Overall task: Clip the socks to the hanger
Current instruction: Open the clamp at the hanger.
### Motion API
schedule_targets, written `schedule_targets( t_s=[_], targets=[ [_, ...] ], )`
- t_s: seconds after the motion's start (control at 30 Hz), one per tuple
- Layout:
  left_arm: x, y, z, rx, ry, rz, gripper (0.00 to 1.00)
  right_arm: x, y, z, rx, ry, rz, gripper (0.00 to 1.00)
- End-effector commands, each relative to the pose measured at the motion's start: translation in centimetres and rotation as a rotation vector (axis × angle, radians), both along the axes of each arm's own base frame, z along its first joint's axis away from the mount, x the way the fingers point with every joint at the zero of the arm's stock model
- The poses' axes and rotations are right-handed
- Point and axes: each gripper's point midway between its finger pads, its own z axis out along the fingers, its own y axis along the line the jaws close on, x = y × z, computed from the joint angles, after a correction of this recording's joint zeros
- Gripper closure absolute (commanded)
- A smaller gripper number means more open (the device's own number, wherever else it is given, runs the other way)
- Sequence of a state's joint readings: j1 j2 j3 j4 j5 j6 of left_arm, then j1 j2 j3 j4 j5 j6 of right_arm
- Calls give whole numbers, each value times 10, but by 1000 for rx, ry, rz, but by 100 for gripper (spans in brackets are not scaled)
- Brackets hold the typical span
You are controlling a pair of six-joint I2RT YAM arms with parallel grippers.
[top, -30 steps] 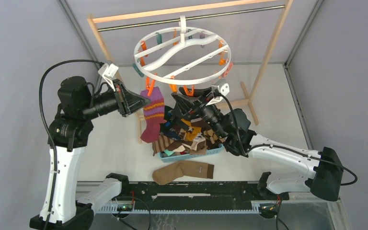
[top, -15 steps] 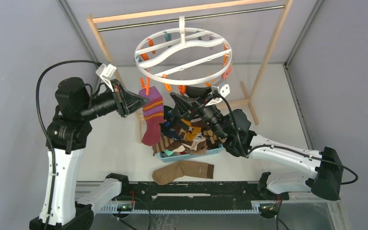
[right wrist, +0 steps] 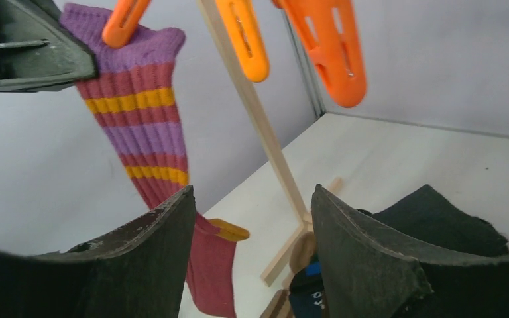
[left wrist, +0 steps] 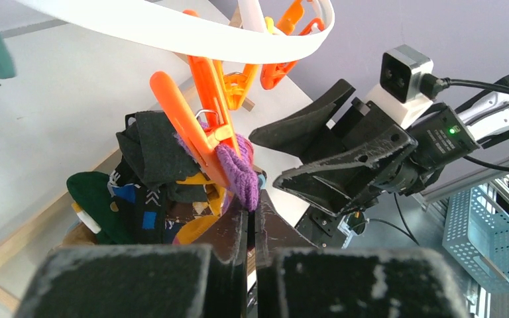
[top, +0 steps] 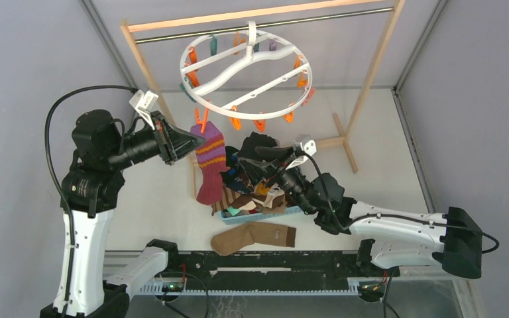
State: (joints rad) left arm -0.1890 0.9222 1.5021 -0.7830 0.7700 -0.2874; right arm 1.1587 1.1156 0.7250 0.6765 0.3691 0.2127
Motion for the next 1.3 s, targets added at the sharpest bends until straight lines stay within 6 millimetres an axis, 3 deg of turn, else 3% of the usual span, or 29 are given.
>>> schedule_targets(
  t_s=[0.0,0.27,0.53,0.83,1.27],
  targets=[
    [-11,2,28,-13,-102,-12,98,-10,-10,37,102,-42,-27,28],
    [-13,1,30,-21,-99,-18,98,3,-3,73,51,-138,-101,30],
    [-16,0,34,-26,-108,-25,98,18,19,95,-25,-211,-143,28],
    [-19,1,36,-26,-122,-29,98,32,30,94,-38,-205,-188,27],
    [-21,1,38,-22,-129,-35,97,43,10,90,-96,-239,-249,36]
  ],
)
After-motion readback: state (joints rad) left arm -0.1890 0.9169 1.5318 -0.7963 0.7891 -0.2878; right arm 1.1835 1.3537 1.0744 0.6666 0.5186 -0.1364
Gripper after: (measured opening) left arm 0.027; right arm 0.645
